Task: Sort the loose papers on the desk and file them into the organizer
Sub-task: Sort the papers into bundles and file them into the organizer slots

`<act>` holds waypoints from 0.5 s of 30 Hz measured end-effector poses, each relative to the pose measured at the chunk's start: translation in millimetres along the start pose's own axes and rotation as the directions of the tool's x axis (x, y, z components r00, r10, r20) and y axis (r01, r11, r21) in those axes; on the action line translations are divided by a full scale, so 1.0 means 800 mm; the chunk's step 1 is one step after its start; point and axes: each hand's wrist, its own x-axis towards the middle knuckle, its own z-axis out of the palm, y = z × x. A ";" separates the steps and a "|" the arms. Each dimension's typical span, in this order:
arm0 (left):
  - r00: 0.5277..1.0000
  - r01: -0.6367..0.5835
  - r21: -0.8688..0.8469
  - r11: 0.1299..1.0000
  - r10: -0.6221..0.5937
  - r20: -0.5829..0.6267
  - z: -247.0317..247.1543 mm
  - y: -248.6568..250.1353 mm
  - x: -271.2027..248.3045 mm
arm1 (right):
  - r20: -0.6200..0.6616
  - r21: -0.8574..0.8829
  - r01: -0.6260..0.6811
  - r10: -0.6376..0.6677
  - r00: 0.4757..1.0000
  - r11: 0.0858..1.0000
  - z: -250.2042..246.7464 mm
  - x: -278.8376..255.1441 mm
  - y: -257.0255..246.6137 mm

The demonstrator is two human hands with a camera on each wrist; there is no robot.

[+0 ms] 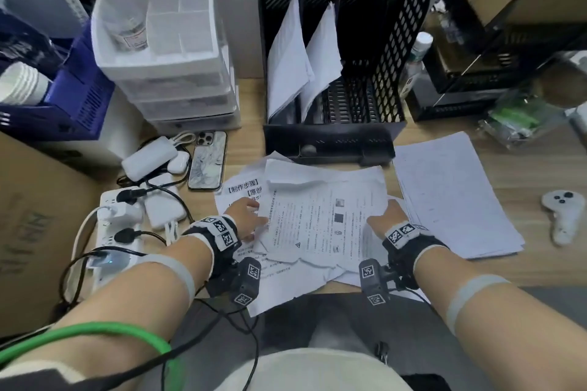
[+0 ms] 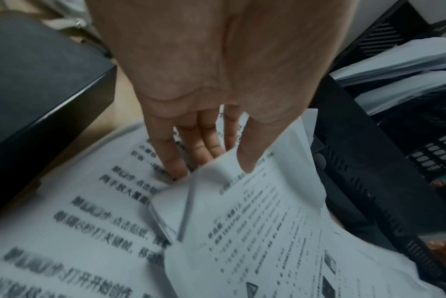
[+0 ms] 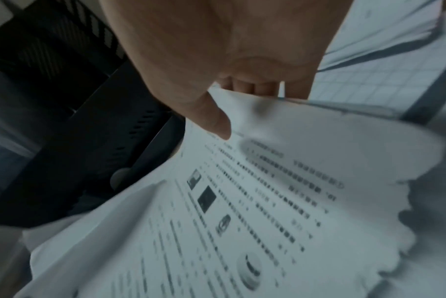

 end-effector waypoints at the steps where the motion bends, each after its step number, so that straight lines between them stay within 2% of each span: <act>1: 0.999 -0.050 0.026 0.998 0.050 0.005 0.000 -0.004 -0.002 | -0.026 0.009 0.059 -0.058 0.998 0.998 0.000 -0.005 0.004; 4: 0.986 -0.166 0.051 0.985 0.164 0.034 -0.001 -0.010 -0.013 | -0.059 0.047 0.173 -0.170 0.984 0.984 -0.007 -0.022 0.008; 6: 0.976 -0.214 0.014 0.977 0.214 0.029 -0.004 -0.007 -0.022 | -0.074 0.024 0.205 -0.203 0.976 0.979 -0.013 -0.033 0.008; 9: 0.955 -0.295 0.039 0.955 0.296 -0.027 -0.017 0.004 -0.035 | -0.099 0.040 0.152 -0.148 0.984 0.988 -0.025 -0.043 0.014; 13: 0.889 -0.448 0.169 0.878 0.458 -0.024 -0.045 0.031 -0.054 | -0.214 0.052 0.171 -0.157 0.964 0.984 -0.048 -0.059 0.003; 15: 0.844 -0.519 0.247 0.818 0.536 -0.001 -0.056 0.053 -0.067 | -0.288 0.018 0.270 -0.254 0.923 0.963 -0.063 -0.071 -0.014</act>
